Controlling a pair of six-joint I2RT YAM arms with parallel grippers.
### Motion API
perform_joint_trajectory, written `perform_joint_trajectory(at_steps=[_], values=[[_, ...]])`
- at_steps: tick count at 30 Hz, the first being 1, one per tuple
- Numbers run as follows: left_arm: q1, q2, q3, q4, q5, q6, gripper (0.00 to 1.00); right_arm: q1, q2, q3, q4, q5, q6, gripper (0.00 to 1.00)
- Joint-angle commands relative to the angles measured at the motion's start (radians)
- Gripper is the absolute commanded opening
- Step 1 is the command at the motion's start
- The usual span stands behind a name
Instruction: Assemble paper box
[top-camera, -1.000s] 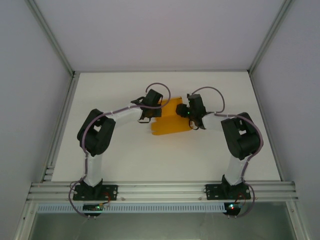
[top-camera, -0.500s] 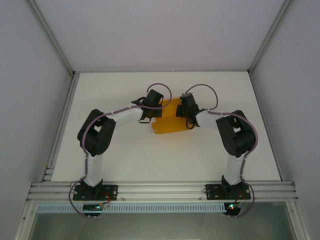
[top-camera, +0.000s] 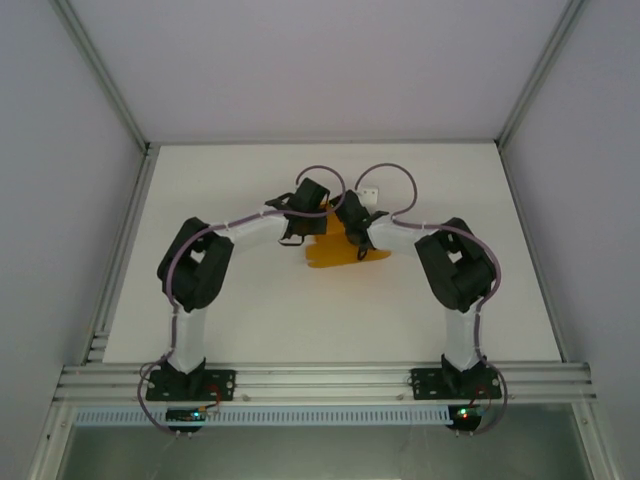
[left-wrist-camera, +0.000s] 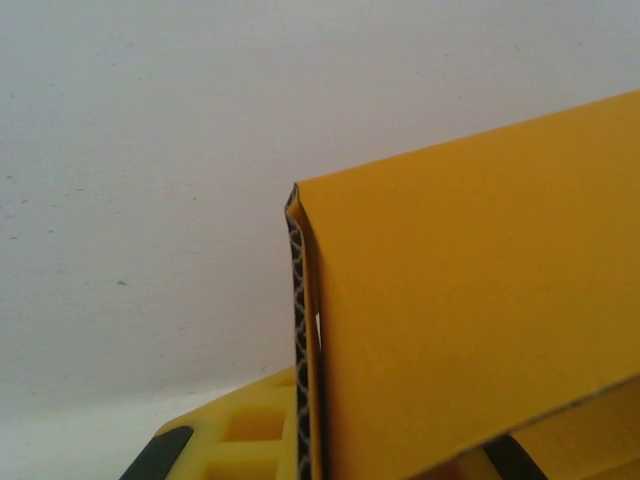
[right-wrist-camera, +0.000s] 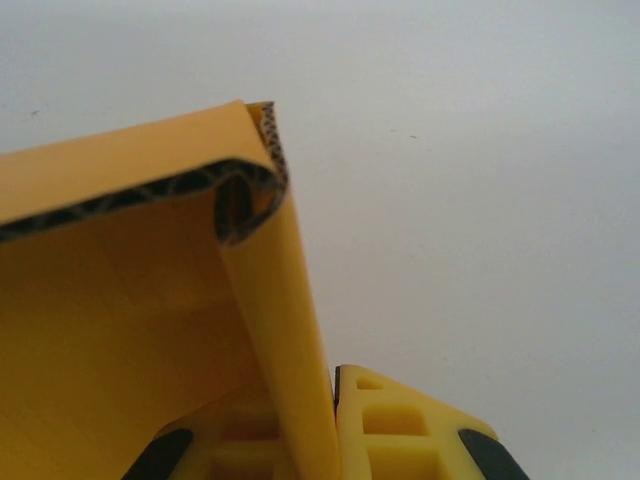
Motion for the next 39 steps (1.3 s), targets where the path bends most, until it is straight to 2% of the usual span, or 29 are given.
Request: perform_joint_trajectory(at_steps=[1, 6, 10, 11, 12, 14, 15, 18, 19, 23, 27, 31, 33, 35, 36, 39], values=[[-0.006, 0.002, 0.008, -0.160, -0.003, 0.003, 0.00, -0.059, 0.041, 0.028, -0.184, 0.273, 0.153, 0.00], [-0.007, -0.001, 0.006, -0.154, 0.009, 0.006, 0.00, -0.066, 0.034, 0.004, -0.097, 0.208, 0.092, 0.00], [-0.007, -0.006, -0.002, -0.149, 0.007, 0.020, 0.00, -0.066, -0.024, -0.091, 0.123, 0.076, -0.068, 0.00], [-0.006, -0.008, -0.003, -0.147, 0.006, 0.024, 0.00, -0.065, -0.039, -0.109, 0.161, 0.073, -0.098, 0.10], [-0.006, -0.009, -0.001, -0.149, 0.001, 0.027, 0.00, -0.060, -0.053, -0.122, 0.179, 0.070, -0.115, 0.13], [-0.006, -0.013, -0.001, -0.151, -0.011, 0.033, 0.00, -0.049, -0.073, -0.129, 0.196, 0.052, -0.152, 0.13], [-0.007, -0.014, -0.001, -0.152, -0.017, 0.035, 0.00, -0.043, -0.085, -0.132, 0.199, 0.036, -0.164, 0.17], [-0.008, -0.017, 0.000, -0.152, -0.018, 0.039, 0.00, -0.032, -0.121, -0.149, 0.228, -0.033, -0.208, 0.40], [-0.009, -0.017, -0.001, -0.152, -0.017, 0.039, 0.00, -0.030, -0.132, -0.153, 0.238, -0.069, -0.231, 0.44], [-0.008, -0.014, 0.002, -0.152, -0.014, 0.043, 0.00, -0.024, -0.171, -0.164, 0.235, -0.117, -0.256, 0.46], [-0.009, -0.013, 0.005, -0.150, -0.013, 0.046, 0.00, -0.028, -0.208, -0.181, 0.229, -0.217, -0.266, 0.48], [-0.008, -0.013, 0.007, -0.143, -0.013, 0.052, 0.00, -0.039, -0.252, -0.201, 0.239, -0.338, -0.263, 0.61], [-0.008, -0.017, 0.005, -0.138, -0.013, 0.062, 0.00, -0.046, -0.282, -0.207, 0.239, -0.379, -0.261, 0.72], [-0.007, -0.026, 0.001, -0.127, -0.013, 0.087, 0.00, -0.051, -0.326, -0.223, 0.240, -0.411, -0.258, 0.96], [-0.006, -0.032, 0.000, -0.123, -0.017, 0.107, 0.00, -0.054, -0.354, -0.231, 0.236, -0.417, -0.251, 0.99], [-0.003, -0.057, 0.005, -0.123, -0.027, 0.204, 0.00, -0.065, -0.464, -0.274, 0.231, -0.436, -0.234, 0.99]])
